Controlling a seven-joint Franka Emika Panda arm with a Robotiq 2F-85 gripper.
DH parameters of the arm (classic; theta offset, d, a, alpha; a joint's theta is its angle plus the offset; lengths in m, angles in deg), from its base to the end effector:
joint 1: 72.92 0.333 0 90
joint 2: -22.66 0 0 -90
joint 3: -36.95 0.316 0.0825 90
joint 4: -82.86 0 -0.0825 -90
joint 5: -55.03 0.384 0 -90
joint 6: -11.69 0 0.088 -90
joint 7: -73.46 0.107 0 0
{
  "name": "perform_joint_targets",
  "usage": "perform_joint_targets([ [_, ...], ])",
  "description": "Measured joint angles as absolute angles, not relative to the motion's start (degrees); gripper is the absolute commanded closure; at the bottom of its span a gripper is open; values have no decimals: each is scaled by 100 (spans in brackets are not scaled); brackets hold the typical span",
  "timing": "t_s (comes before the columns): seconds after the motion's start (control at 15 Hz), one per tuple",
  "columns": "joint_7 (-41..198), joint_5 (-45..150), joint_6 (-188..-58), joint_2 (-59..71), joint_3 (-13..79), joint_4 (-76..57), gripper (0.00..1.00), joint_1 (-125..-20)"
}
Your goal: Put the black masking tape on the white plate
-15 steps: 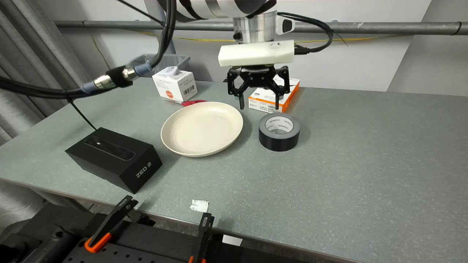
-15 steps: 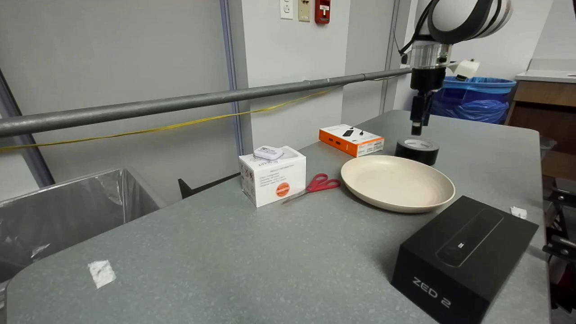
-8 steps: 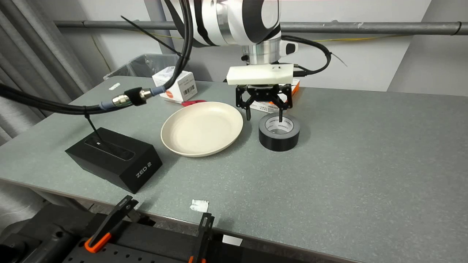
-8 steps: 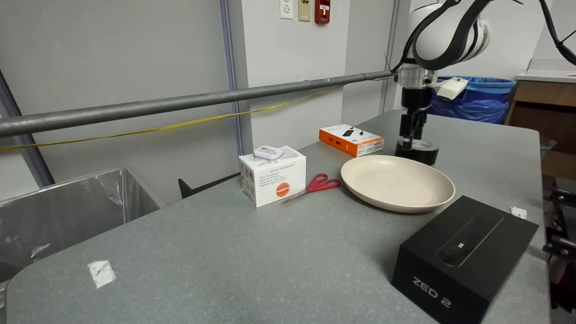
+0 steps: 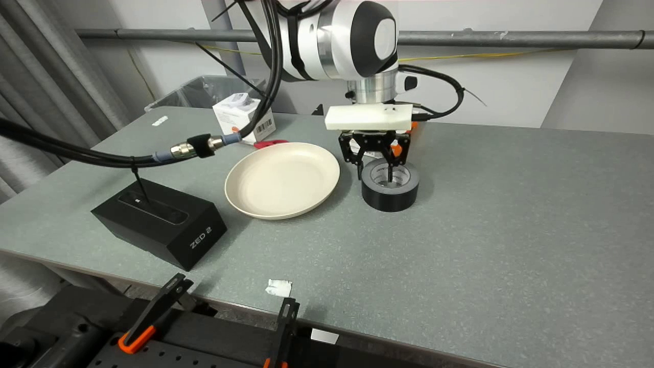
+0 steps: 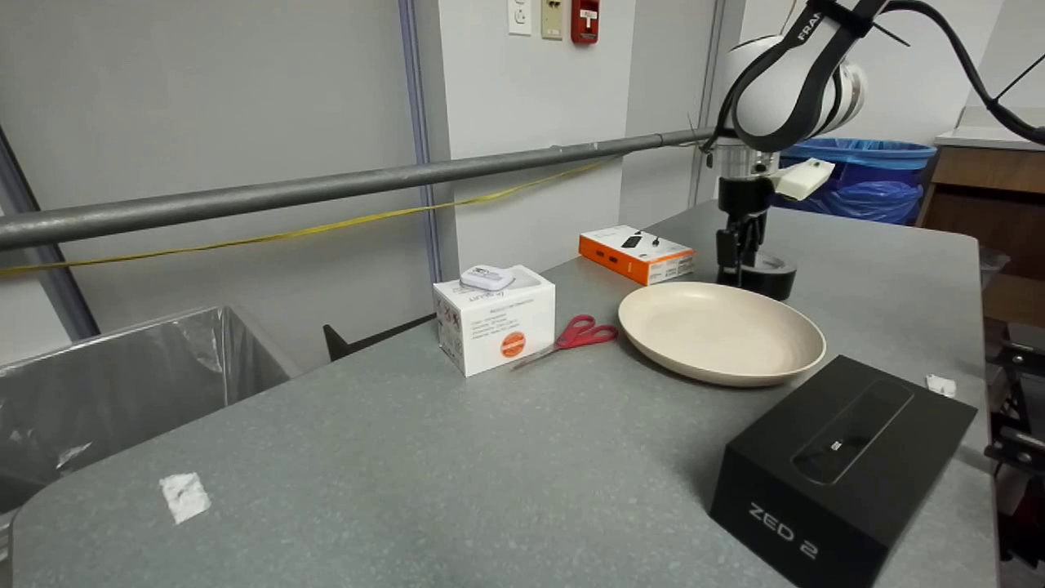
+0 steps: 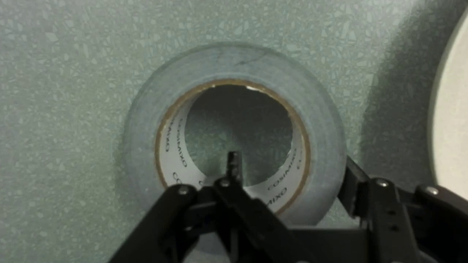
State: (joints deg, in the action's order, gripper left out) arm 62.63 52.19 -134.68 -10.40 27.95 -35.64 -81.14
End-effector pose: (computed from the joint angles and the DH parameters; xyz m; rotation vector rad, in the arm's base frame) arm 0.5500 -0.1716 0.1438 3.0480 -0.0725 -0.1678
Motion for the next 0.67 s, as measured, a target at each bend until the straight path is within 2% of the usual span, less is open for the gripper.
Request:
perform_joint_targets([
  [0.27,6366,5219,-13457,-1104,2835,-3443,95,-8117],
  [0.67,6394,5213,-13454,-976,2873,-3398,93,-8116],
])
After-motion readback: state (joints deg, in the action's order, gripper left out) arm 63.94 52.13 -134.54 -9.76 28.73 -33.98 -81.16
